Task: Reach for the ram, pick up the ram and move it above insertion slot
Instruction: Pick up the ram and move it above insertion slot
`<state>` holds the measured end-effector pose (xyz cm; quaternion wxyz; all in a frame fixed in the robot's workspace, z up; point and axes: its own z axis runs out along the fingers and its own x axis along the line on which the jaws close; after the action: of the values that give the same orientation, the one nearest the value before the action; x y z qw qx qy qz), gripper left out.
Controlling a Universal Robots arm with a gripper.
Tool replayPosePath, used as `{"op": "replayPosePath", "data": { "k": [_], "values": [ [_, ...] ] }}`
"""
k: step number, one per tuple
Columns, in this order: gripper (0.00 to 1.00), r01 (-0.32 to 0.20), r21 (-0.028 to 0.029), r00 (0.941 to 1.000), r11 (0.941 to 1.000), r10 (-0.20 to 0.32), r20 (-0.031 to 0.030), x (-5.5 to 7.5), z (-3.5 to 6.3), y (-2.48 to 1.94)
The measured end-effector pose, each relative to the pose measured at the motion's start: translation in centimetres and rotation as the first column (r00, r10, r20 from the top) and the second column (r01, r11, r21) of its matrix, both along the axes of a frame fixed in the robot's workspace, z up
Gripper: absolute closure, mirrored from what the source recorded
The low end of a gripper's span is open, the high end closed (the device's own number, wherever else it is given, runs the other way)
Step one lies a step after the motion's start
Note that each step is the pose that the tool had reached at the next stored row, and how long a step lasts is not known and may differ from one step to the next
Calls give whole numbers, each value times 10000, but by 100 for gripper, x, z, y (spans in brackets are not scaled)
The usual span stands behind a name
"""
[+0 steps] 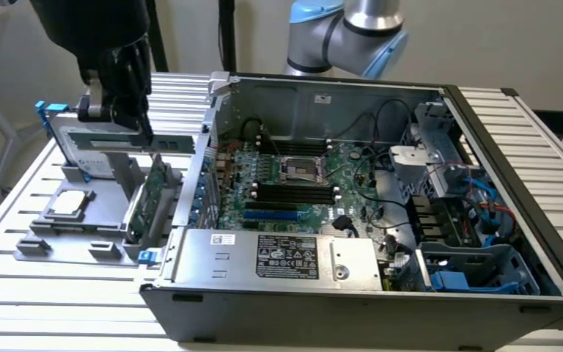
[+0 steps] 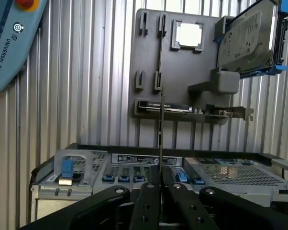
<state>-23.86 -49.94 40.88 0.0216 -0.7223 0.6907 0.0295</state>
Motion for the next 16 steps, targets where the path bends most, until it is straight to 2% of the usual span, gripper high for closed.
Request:
{"op": "replayPosePath", "data": {
  "k": [16],
  "values": [
    [87, 2, 14, 10000, 10000, -2, 0, 727, 0, 78]
  ]
}}
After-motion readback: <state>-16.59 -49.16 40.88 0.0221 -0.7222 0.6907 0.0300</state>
